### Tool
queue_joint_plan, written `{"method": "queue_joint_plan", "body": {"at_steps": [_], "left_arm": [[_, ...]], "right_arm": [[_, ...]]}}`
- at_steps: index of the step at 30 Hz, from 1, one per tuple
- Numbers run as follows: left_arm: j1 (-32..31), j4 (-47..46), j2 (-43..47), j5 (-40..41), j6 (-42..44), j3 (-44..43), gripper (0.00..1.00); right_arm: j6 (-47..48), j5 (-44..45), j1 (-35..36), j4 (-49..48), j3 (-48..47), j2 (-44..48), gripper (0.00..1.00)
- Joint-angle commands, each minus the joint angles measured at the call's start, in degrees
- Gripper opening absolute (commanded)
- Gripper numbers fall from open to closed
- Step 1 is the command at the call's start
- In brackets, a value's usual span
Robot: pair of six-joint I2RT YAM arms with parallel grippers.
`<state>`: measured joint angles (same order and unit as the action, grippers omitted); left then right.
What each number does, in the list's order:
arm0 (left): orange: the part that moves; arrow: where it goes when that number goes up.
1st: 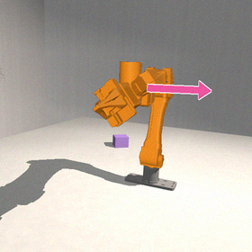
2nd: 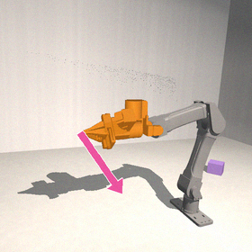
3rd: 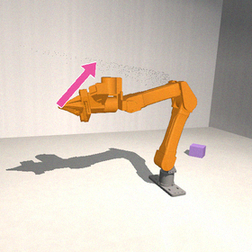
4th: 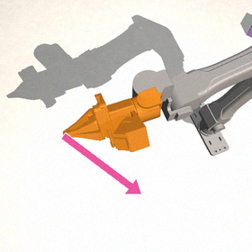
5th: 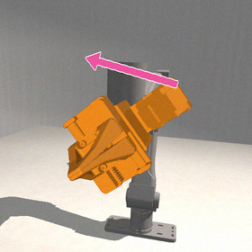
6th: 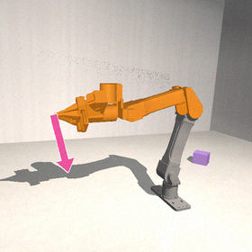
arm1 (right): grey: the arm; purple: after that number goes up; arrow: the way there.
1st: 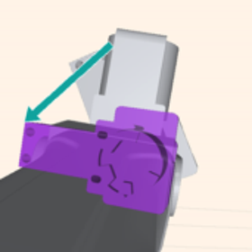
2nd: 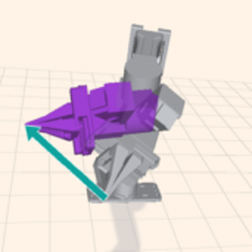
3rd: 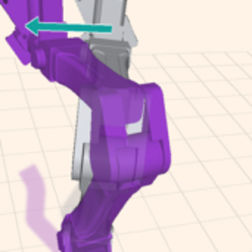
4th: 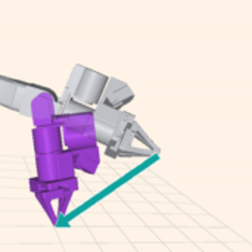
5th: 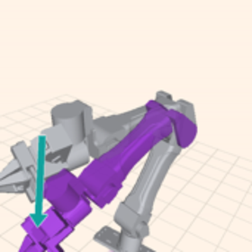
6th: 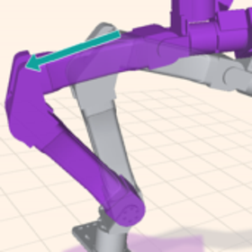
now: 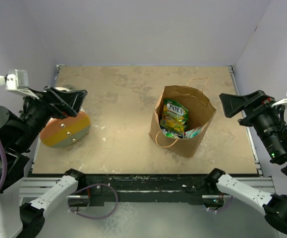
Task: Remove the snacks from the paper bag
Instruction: Move the paper bag to the center of the board.
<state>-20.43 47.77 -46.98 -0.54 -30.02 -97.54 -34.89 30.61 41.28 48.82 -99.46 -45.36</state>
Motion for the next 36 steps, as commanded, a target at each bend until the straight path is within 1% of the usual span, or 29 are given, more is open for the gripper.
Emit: {"method": "queue_joint_plan", "body": {"at_steps": [1,12,18,21,26,28,32,36], "left_arm": [[1.12,0.81,0.85,-7.25,-3.19,2.22,0.99],[2.42,3.05,0.59,-18.54,-8.19,6.26,0.99],[2.69,2.75,-0.73,-25.7,-12.42,9.29,0.99],[2.8,1.04,-1.84,-30.93,-15.68,12.04,0.99],[2.94,-6.64,-2.91,-39.21,-23.71,19.0,0.99],[2.92,-8.86,-3.44,-41.04,-26.2,21.08,0.99],[2.59,-10.02,-4.55,-40.28,-29.04,22.47,1.0],[0.72,-14.15,-4.57,-38.73,-36.7,25.46,0.98]], "right_arm": [[-4.01,1.25,-2.82,6.42,-1.91,0.25,0.99],[-4.05,0.55,-6.84,16.01,-5.21,-1.39,1.0],[-1.27,0.87,-7.44,19.38,-6.38,-4.12,1.0],[1.21,0.81,-7.57,20.1,-6.25,-5.87,1.0],[4.38,0.06,-7.63,17.99,-4.48,-9.29,1.0],[4.55,0.13,-7.63,16.1,-3.23,-10.85,1.0],[4.31,1.41,-7.66,12.16,-1.34,-14.96,1.0],[3.22,2.97,-7.73,9.45,-1.91,-19.49,1.0]]}}
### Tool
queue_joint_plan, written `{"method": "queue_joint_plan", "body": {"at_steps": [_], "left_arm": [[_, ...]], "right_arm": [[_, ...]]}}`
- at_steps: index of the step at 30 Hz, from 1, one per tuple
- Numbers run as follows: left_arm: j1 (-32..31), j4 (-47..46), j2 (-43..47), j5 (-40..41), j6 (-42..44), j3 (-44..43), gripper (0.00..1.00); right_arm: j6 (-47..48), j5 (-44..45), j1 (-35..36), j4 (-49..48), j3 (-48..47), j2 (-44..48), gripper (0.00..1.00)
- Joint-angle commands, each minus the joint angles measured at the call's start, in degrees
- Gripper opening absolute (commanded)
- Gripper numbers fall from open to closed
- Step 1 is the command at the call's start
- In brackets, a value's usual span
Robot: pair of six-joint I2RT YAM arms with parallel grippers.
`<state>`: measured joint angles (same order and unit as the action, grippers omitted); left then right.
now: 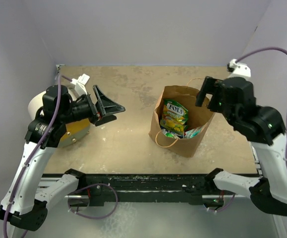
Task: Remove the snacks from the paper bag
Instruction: Move the paper bag to the center of the board.
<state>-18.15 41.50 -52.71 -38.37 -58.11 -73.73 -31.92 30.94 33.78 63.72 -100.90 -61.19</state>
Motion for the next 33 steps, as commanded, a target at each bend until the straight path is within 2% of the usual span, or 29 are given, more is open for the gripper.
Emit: {"method": "queue_joint_plan", "body": {"at_steps": [1,7,11,16,20,25,29,33], "left_arm": [[-2.5,-8.56,1.25,-0.01,-9.58,2.22,0.98],[-12.21,-7.49,-2.09,6.51,-9.18,3.56,0.95],[-20.71,-5.45,-1.29,20.36,-10.62,2.26,0.96],[-30.37,-9.77,-2.45,26.13,-15.45,5.19,0.97],[-40.52,-11.53,-3.75,35.92,-17.25,5.02,0.96],[-48.85,-13.59,-9.56,38.53,-20.41,3.9,0.91],[-50.25,-10.01,-11.66,43.07,-18.67,-0.57,0.85],[-50.31,-15.41,-12.96,42.47,-19.89,1.14,0.76]], "right_arm": [[0.13,2.72,-0.2,-6.05,-0.5,-4.65,1.0],[-4.05,2.07,-0.32,-6.54,-1.73,-9.95,1.0],[-0.1,-2.15,-0.43,-3.54,-5.17,-13.25,0.99],[-1.03,0.44,-1.33,0.21,-6.82,-15.95,0.99],[1.91,-3.87,-4.73,-1.68,-6.6,-16.25,0.99],[5.8,-12.79,-13.53,-5.52,-5.48,-15.71,1.0],[6.71,-19.5,-17.31,-10.44,-2.73,-15.95,0.99],[7.58,-22.69,-18.41,-12.87,-2.28,-18.03,0.97]]}}
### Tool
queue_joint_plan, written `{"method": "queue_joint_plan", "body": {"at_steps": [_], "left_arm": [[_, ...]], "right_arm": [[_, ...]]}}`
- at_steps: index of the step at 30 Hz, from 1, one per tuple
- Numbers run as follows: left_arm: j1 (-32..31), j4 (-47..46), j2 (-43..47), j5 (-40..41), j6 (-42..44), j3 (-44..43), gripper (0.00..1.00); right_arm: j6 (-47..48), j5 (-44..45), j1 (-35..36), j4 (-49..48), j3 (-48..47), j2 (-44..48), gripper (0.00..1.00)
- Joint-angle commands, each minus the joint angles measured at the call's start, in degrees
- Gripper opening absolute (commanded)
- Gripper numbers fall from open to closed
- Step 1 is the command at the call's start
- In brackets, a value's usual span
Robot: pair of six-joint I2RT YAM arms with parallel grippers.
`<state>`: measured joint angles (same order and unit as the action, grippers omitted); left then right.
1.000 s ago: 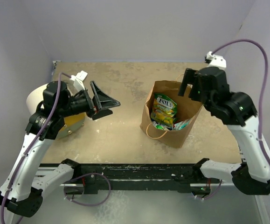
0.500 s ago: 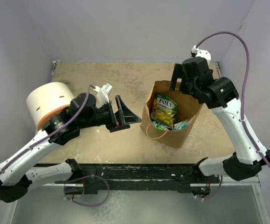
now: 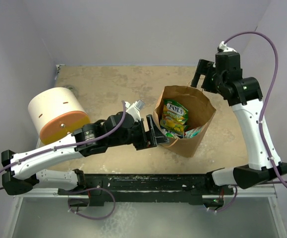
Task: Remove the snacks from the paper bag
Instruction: Move the paper bag to the center of the board.
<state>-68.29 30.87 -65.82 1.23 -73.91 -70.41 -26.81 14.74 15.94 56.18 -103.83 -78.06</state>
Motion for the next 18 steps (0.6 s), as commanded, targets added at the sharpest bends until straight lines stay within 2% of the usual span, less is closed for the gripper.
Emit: {"method": "queue_joint_plan", "body": {"at_steps": [1,6,10,16,18], "left_arm": [[-0.17,-5.08,-0.62,2.84,-4.05,-2.34,0.74],[-0.17,-5.99,-2.68,2.92,-4.7,-3.11,0.62],[-0.17,-5.87,-3.57,2.4,-5.79,-3.06,0.44],[-0.09,-4.19,-5.18,3.26,-4.36,-5.87,0.18],[0.19,-2.06,-5.2,4.83,-3.92,-7.18,0.05]], "right_arm": [[2.73,-7.35,-0.83,-5.87,0.83,-1.52,0.97],[4.52,-9.83,-1.84,-10.31,2.97,-1.07,0.95],[4.4,-13.2,-3.41,-13.48,5.44,-1.08,0.86],[3.36,-19.7,-7.25,-15.82,6.78,-2.34,0.49],[3.63,-22.1,-7.75,-14.07,4.58,-4.05,0.35]]}}
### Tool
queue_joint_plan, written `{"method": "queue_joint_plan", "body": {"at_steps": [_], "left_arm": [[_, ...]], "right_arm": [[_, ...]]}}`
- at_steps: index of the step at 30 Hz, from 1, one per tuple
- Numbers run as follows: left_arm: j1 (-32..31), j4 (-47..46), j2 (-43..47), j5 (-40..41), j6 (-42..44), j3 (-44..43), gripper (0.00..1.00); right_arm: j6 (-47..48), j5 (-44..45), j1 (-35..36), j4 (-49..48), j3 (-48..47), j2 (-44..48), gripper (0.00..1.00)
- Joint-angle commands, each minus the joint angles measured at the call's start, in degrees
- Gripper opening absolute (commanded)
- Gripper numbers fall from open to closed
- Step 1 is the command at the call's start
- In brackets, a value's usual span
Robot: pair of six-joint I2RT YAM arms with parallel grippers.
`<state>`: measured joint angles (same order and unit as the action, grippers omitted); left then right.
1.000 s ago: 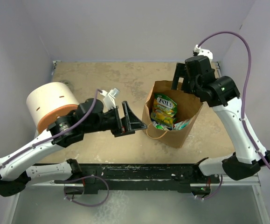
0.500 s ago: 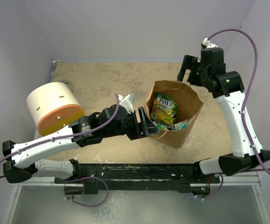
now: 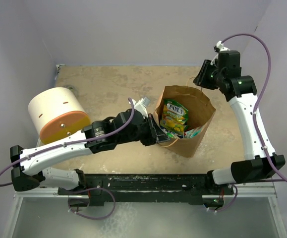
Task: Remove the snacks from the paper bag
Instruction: Move the paper bag to the center of the board.
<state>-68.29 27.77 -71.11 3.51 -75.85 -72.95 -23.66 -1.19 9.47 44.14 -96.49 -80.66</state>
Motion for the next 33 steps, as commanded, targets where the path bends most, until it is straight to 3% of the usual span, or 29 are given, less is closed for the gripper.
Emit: {"method": "queue_joint_plan", "body": {"at_steps": [1,5,13,23,29,33], "left_arm": [[0.64,2.12,0.4,3.26,-1.77,-5.11,0.01],[3.71,4.52,2.1,3.79,-0.83,-6.06,0.0],[13.65,7.17,3.65,-1.75,2.91,-8.05,0.0],[37.45,19.54,0.14,-11.86,18.18,-20.9,0.0],[39.46,20.22,2.51,-17.67,16.5,-15.84,0.0],[39.46,20.72,7.08,-16.24,14.3,-12.75,0.06]], "right_arm": [[0.72,-7.11,-1.3,-0.8,-4.2,-2.29,0.27],[1.82,-9.51,-1.3,1.79,-6.48,-2.64,0.1],[2.99,-21.34,-1.3,-0.67,-4.77,0.06,0.06],[-4.02,-33.77,4.07,-7.31,-7.1,-3.84,0.09],[-7.51,-35.73,5.88,-10.77,1.95,1.8,0.11],[-7.51,-39.33,5.73,-11.53,6.81,4.59,0.24]]}}
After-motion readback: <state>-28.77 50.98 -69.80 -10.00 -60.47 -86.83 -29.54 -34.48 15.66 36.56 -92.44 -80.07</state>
